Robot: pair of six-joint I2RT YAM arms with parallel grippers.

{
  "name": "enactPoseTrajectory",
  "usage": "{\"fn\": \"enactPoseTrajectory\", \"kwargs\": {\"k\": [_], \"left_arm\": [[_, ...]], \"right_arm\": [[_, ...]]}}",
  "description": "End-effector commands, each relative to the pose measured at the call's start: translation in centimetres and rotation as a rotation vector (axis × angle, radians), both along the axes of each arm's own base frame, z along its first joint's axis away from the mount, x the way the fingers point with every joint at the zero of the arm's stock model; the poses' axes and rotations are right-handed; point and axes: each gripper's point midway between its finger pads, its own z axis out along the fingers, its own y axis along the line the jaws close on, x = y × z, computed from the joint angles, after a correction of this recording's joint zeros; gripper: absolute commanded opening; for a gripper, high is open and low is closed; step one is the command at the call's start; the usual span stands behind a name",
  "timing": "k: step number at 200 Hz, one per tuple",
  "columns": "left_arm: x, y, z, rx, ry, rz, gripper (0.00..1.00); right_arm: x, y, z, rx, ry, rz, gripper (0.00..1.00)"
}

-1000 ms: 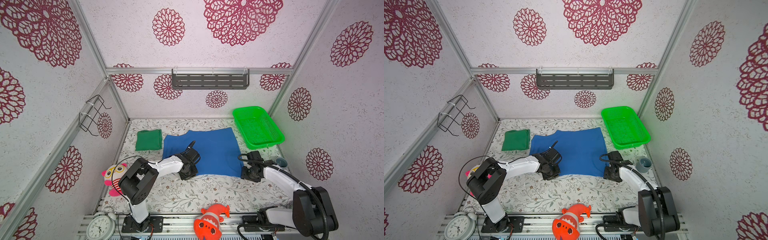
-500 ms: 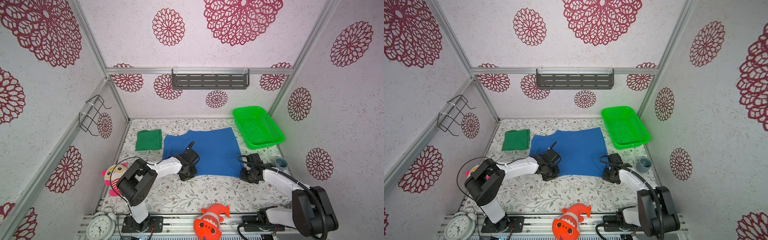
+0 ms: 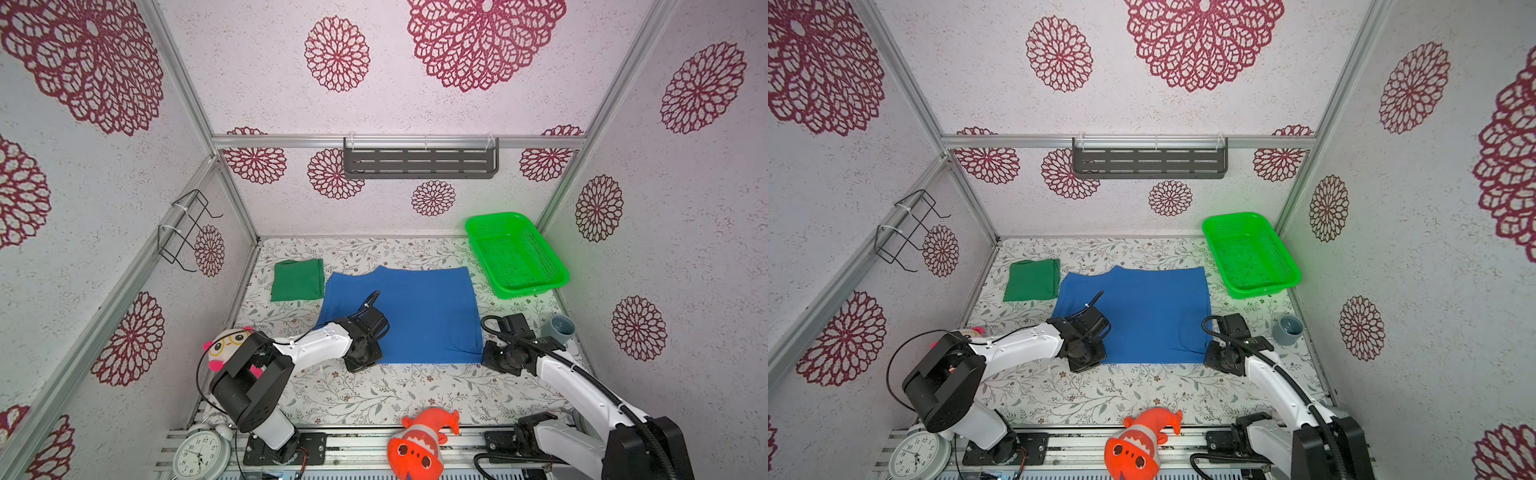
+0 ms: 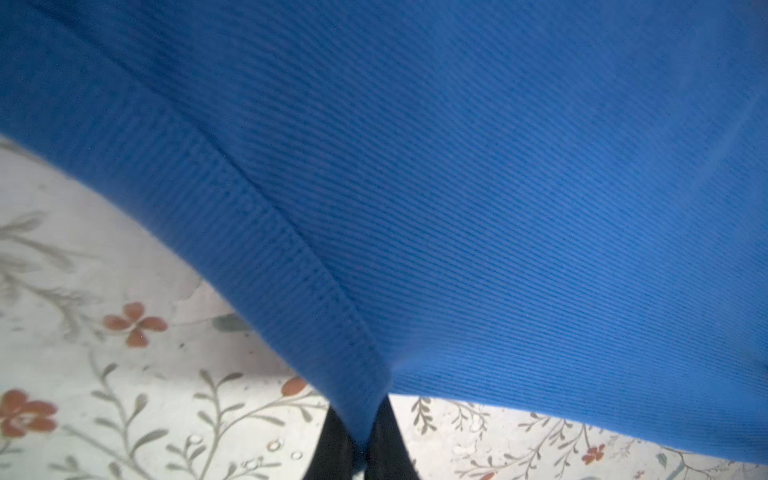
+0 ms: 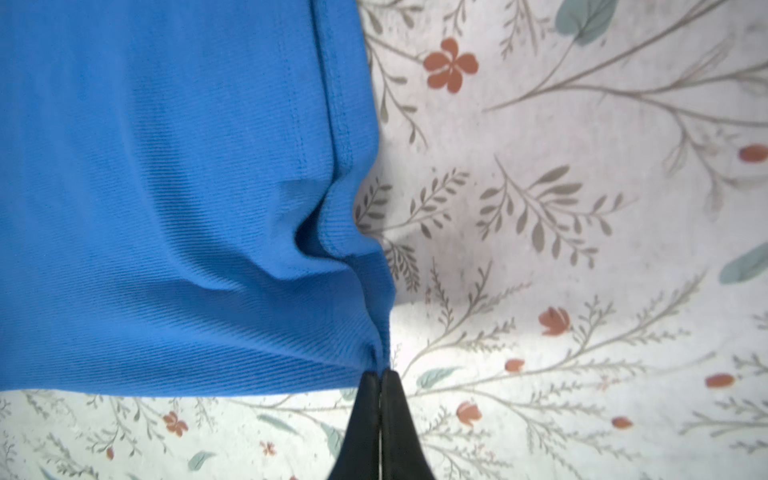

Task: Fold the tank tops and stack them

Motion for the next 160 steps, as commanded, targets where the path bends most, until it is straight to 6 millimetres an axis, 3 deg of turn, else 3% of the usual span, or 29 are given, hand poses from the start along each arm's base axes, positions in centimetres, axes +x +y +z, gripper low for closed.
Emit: {"fn": "enactPoseTrajectory", "kwargs": {"k": [1,31,84,160], "left_arm": [[0.6,1.3,2.4,0.079,-0.038,-0.03,0.01],[2.3,0.9,4.3,0.082,-0.065,-0.091,0.04],[5.8,0.3,5.8,0.095,-0.065,-0.23,0.05],[9.9,0.3,3.3,0.082,-0.016,-0.316,0.06]], "right_arm": [[0.1,-0.5,1.7,-0.025,-0.004,-0.019,0.0],[1.4,-0.2,2.8,-0.03,-0.03,0.006,0.0],[5.1,-0.3,4.4,-0.087,-0.077,0.045,0.0],[10.6,-0.8,3.6,-0.176,-0.072,0.115,0.0]]}}
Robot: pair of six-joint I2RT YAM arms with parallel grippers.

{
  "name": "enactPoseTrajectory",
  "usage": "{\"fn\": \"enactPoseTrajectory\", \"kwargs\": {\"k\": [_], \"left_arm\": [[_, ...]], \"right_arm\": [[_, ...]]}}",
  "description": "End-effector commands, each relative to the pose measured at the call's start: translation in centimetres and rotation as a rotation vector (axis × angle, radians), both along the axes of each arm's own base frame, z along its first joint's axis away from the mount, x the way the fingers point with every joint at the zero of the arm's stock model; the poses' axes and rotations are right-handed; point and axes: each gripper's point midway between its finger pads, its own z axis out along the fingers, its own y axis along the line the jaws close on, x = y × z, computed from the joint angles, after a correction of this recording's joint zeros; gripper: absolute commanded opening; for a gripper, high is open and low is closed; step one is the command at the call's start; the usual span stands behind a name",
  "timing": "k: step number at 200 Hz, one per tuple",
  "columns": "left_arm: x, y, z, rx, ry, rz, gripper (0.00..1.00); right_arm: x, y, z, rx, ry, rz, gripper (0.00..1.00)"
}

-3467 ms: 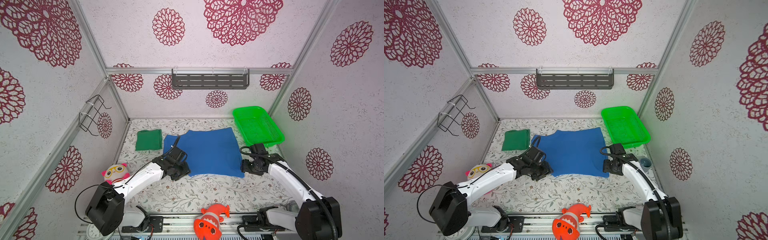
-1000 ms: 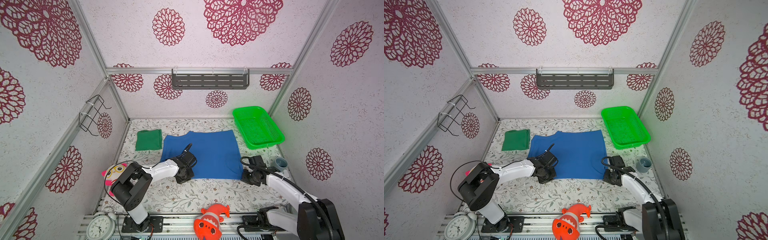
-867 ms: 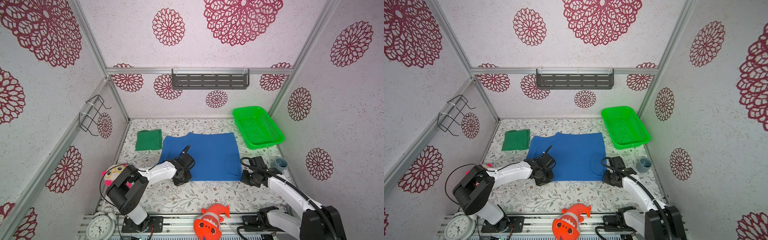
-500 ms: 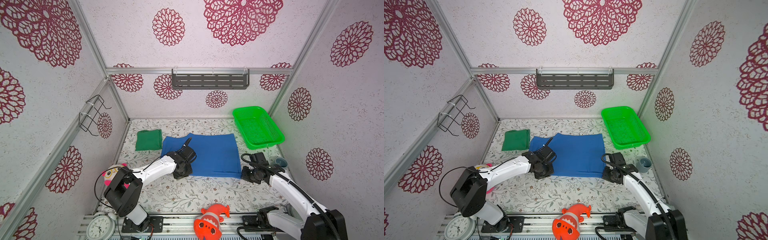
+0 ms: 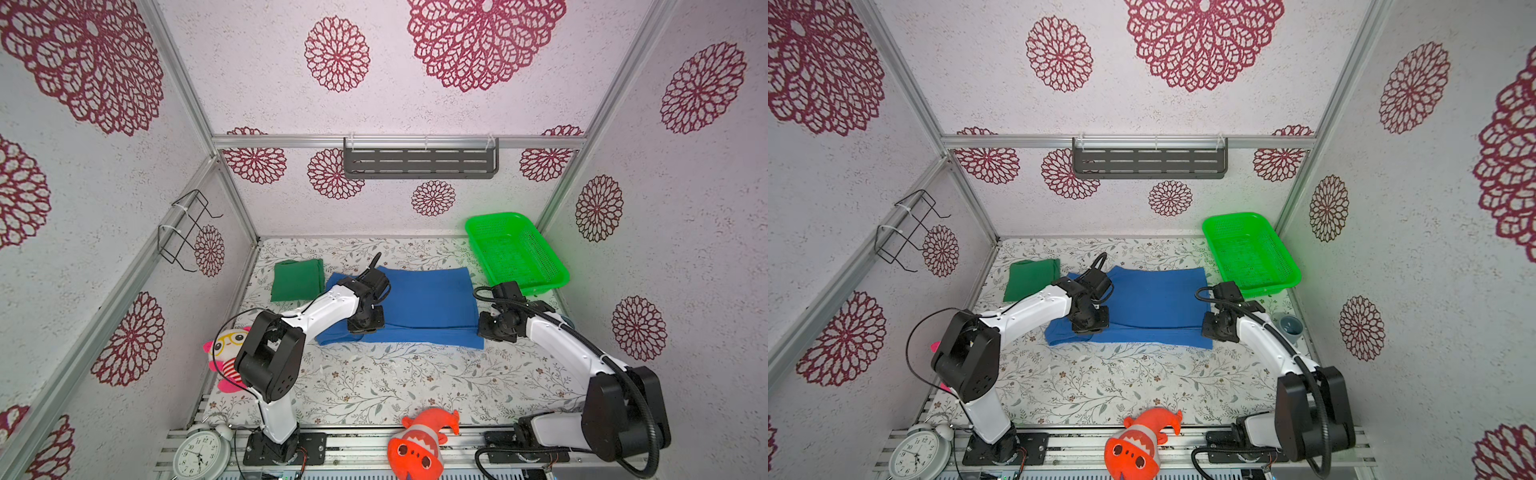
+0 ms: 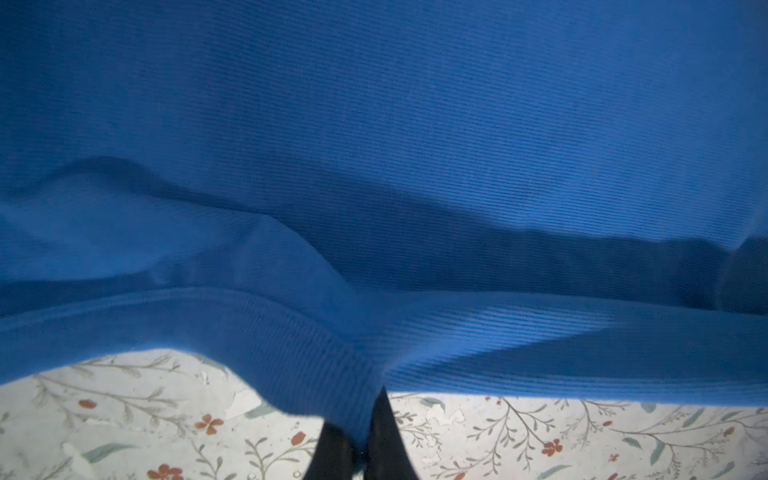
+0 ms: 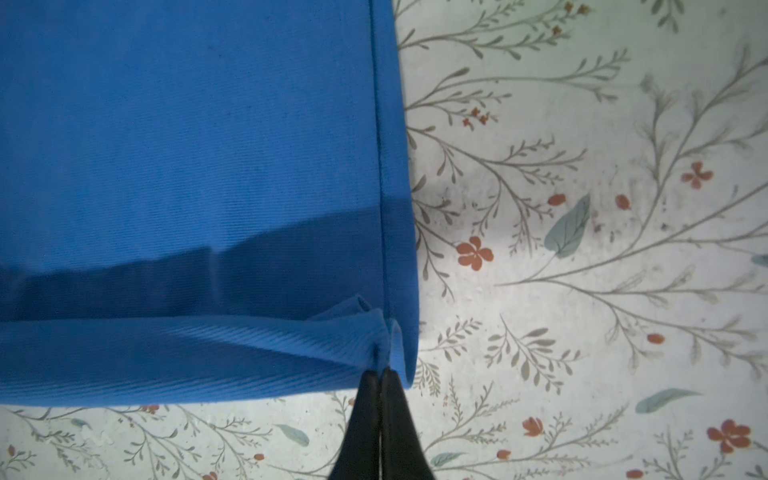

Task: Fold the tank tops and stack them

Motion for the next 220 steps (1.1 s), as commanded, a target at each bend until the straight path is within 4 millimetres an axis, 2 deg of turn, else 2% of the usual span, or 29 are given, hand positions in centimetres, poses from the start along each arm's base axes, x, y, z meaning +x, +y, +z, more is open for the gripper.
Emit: {"fn": "enactPoseTrajectory", "kwargs": {"k": [1,50,52,55,68,83,97,104,114,134,150,165,184,189,191,195,220], "left_arm": [[1.1,0.7,-0.5,0.014,0.018,-0.049,0.06],[3.6,1.0,-0.9,0.003,0.011,-0.065,0.06],[3.6,1.1,-1.8,0.013,0.033,-0.064,0.06],[3.7,1.1,-2.2,0.014,0.041,-0.065,0.06],[4.5,1.1,-2.6,0.003,0.044,-0.065,0.07],[5.4,1.1,-2.9,-0.002,0.046,-0.073,0.12],[6.2,1.2,-2.9,0.001,0.046,-0.084,0.2],[6.7,1.4,-2.8,0.008,0.04,-0.091,0.24],[7.3,1.7,-2.4,0.016,0.031,-0.1,0.29],[8.5,2.6,-0.8,0.044,-0.007,-0.111,0.36],[8.9,3.4,0.6,0.055,-0.031,-0.114,0.42],[8.8,4.3,1.4,0.068,-0.039,-0.113,0.43],[7.8,5.7,2.3,0.098,-0.042,-0.101,0.43],[7.2,6.2,2.1,0.11,-0.03,-0.099,0.43],[7.0,6.4,3.0,0.106,-0.051,-0.095,0.43],[6.5,6.8,3.4,0.113,-0.055,-0.091,0.43],[2.3,10.2,3.7,0.207,-0.051,-0.066,0.43]], "right_arm": [[2.1,-1.0,0.4,-0.074,-0.031,0.03,0.0],[5.6,-1.1,-0.8,-0.117,-0.026,0.053,0.0],[5.7,-1.1,-0.8,-0.119,-0.027,0.053,0.0],[6.0,-1.1,-0.9,-0.12,-0.027,0.052,0.0],[7.2,-1.1,-1.1,-0.131,-0.03,0.056,0.0],[8.6,-1.1,-1.1,-0.147,-0.038,0.06,0.0],[10.1,-1.2,-0.9,-0.162,-0.055,0.056,0.0],[10.8,-1.2,-0.7,-0.169,-0.063,0.053,0.0],[11.8,-1.3,-0.4,-0.178,-0.078,0.05,0.07],[13.3,-1.4,0.7,-0.191,-0.126,0.034,0.13],[14.0,-1.4,1.7,-0.19,-0.156,0.019,0.23],[13.9,-1.3,2.5,-0.175,-0.179,0.012,0.35],[13.1,-1.0,3.2,-0.156,-0.187,0.021,0.37],[12.7,-0.8,3.4,-0.144,-0.192,0.029,0.37],[12.6,-0.7,3.5,-0.14,-0.194,0.031,0.37],[12.2,-0.6,3.6,-0.131,-0.196,0.035,0.37],[9.8,0.2,4.2,-0.075,-0.203,0.052,0.37]]}}
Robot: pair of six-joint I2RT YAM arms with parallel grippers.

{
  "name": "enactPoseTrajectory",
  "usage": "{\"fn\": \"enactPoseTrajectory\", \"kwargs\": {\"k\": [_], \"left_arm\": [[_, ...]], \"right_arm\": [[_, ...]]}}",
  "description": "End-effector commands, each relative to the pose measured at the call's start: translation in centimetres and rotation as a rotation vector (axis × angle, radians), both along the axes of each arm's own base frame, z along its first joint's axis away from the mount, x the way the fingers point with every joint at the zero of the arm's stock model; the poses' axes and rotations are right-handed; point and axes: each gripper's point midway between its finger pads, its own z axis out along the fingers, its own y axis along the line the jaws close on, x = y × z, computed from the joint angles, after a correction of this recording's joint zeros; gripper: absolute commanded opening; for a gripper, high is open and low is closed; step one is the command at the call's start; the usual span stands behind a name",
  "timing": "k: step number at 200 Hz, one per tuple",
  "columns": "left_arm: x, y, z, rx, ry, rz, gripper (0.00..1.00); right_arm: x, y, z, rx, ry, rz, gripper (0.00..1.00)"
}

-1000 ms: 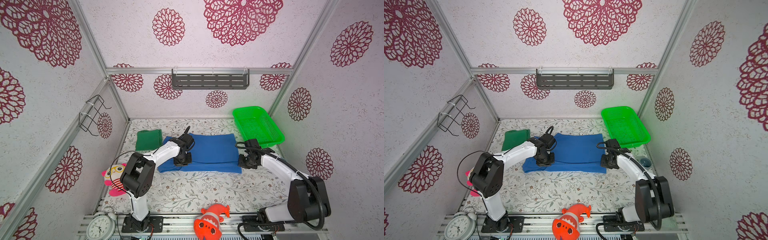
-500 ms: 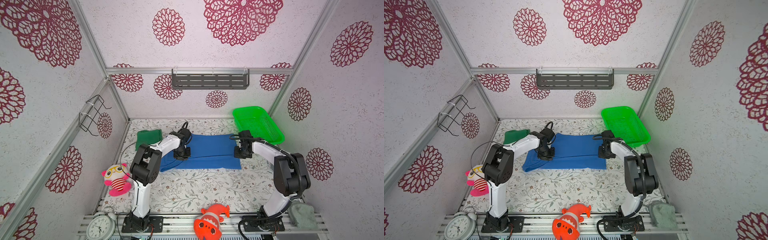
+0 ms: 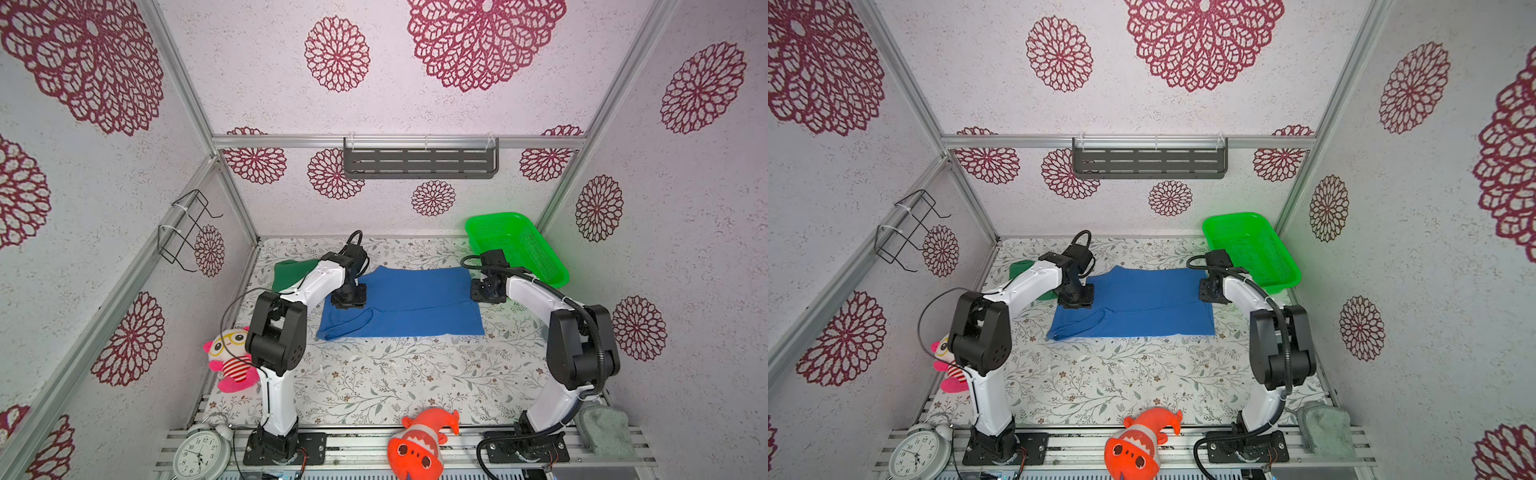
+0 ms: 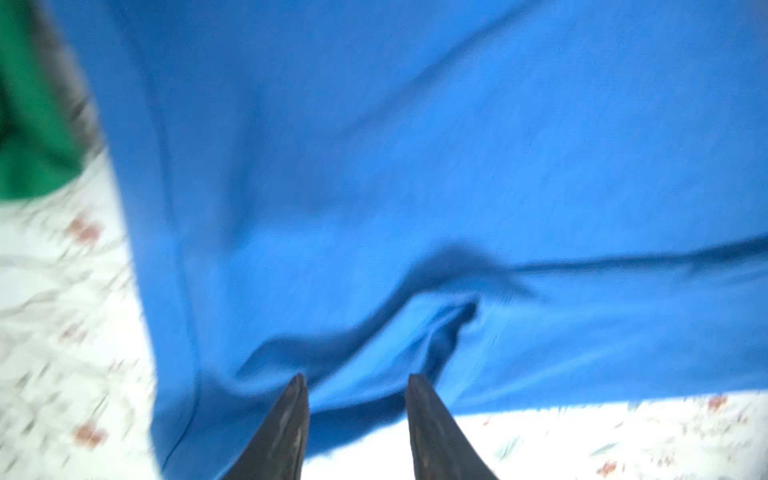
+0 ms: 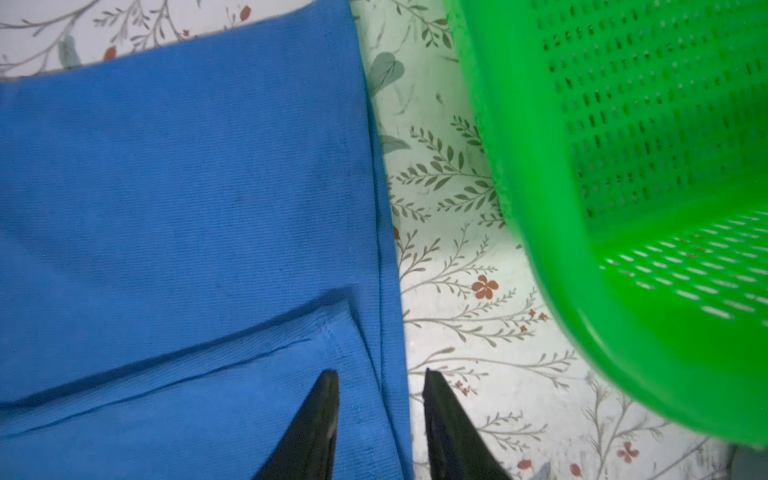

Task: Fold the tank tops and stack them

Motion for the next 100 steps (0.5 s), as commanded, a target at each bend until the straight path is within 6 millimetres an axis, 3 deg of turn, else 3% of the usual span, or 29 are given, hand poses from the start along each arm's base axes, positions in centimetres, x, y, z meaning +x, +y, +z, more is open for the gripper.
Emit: {"fn": "enactPoseTrajectory", "kwargs": {"k": [1,22,41,73,100], "left_arm": [[-3.6,3.6,1.9,0.108,-0.017,0.002,0.43],[-6.4,6.6,1.8,0.203,-0.029,0.035,0.43],[-7.3,8.4,1.3,0.262,-0.032,0.069,0.43],[-6.5,9.1,-0.5,0.287,-0.015,0.089,0.41],[-5.1,9.3,-1.9,0.314,-0.016,0.104,0.37]], "right_arm": [[-1.7,0.8,3.0,0.064,-0.061,0.013,0.37],[-3.3,1.7,2.3,0.119,-0.041,0.018,0.37],[-4.1,2.9,1.3,0.143,-0.016,0.037,0.38],[-4.5,4.5,0.7,0.165,-0.008,0.056,0.38],[-4.8,4.5,1.1,0.168,-0.021,0.054,0.38]]}}
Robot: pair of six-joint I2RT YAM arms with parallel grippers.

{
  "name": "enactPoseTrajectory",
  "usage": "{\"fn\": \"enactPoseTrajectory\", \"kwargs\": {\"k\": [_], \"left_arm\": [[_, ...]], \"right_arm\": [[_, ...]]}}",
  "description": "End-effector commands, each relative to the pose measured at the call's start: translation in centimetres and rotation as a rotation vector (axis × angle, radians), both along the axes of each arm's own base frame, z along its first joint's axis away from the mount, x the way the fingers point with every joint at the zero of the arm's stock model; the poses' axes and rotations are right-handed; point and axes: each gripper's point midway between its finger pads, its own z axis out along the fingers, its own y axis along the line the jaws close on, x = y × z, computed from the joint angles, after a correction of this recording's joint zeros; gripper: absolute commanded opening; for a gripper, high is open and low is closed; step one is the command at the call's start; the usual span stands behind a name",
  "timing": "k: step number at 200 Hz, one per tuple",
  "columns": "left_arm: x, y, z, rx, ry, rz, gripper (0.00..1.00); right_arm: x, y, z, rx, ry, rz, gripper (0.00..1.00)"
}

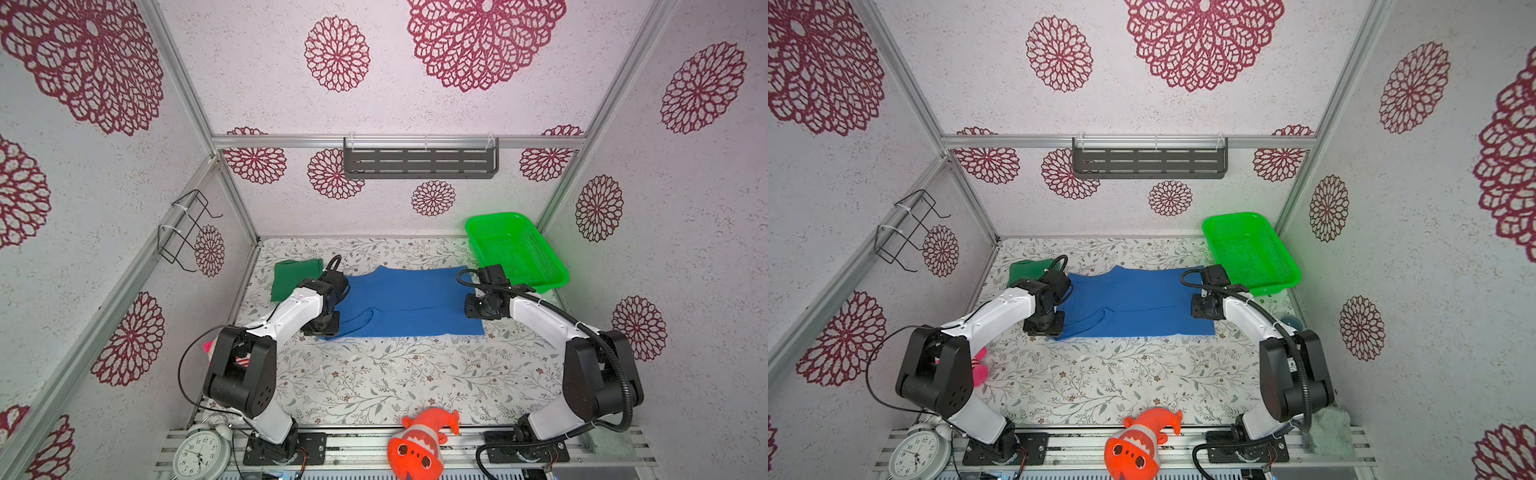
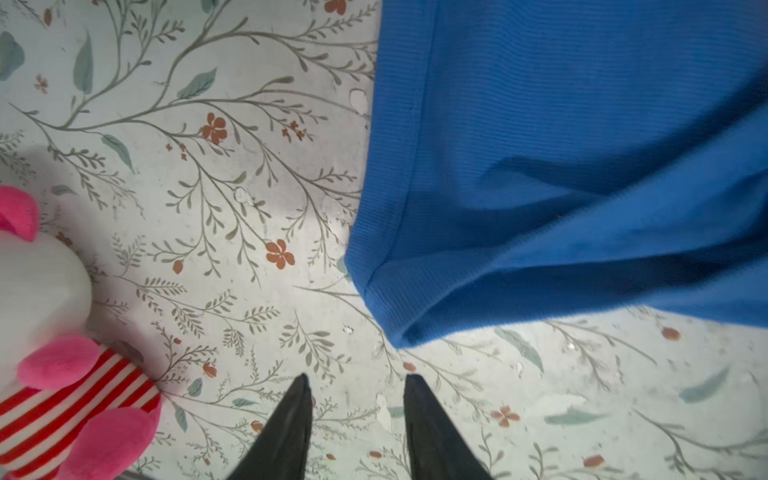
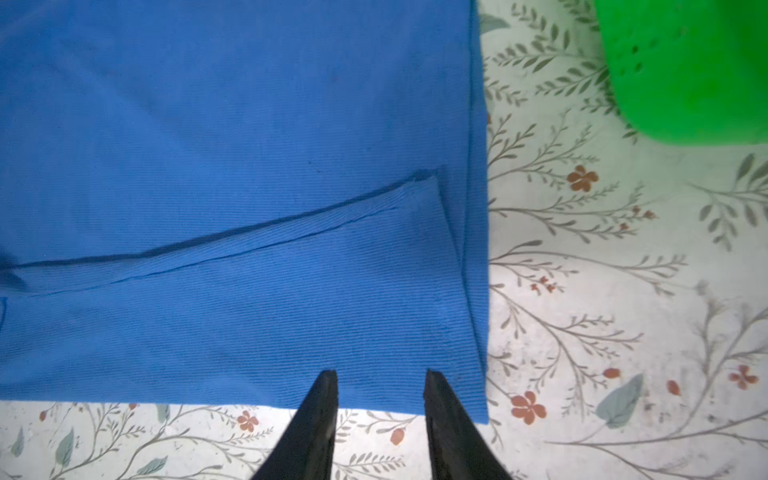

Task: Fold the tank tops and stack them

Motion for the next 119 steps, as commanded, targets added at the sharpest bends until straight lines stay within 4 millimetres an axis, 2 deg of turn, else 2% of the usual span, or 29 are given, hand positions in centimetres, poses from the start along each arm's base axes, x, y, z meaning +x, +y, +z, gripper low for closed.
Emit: {"fn": "enactPoseTrajectory", "kwargs": {"k": [1,33,71,82,95,119], "left_arm": [[2.0,0.5,-1.0,0.036,-0.037,0.017,0.37],[2.8,0.3,-2.1,0.029,-0.013,0.019,0.28],[3.6,0.2,-2.3,-0.024,-0.013,0.03,0.1],[3.6,0.3,-2.2,-0.031,-0.008,0.038,0.09],[3.2,0.4,-1.7,-0.027,-0.007,0.044,0.14],[2.5,-0.5,-0.5,-0.11,-0.048,0.05,0.4]], "right_arm": [[0.5,0.3,1.5,0.037,-0.049,-0.024,0.38],[0.2,-0.4,2.0,0.007,-0.063,-0.028,0.38],[0.5,-0.3,1.6,0.009,-0.061,-0.027,0.38],[0.6,-0.2,1.5,0.011,-0.06,-0.025,0.38],[0.6,-0.2,1.5,0.011,-0.06,-0.025,0.38],[0.6,-0.4,1.5,0.009,-0.064,-0.027,0.38]]}}
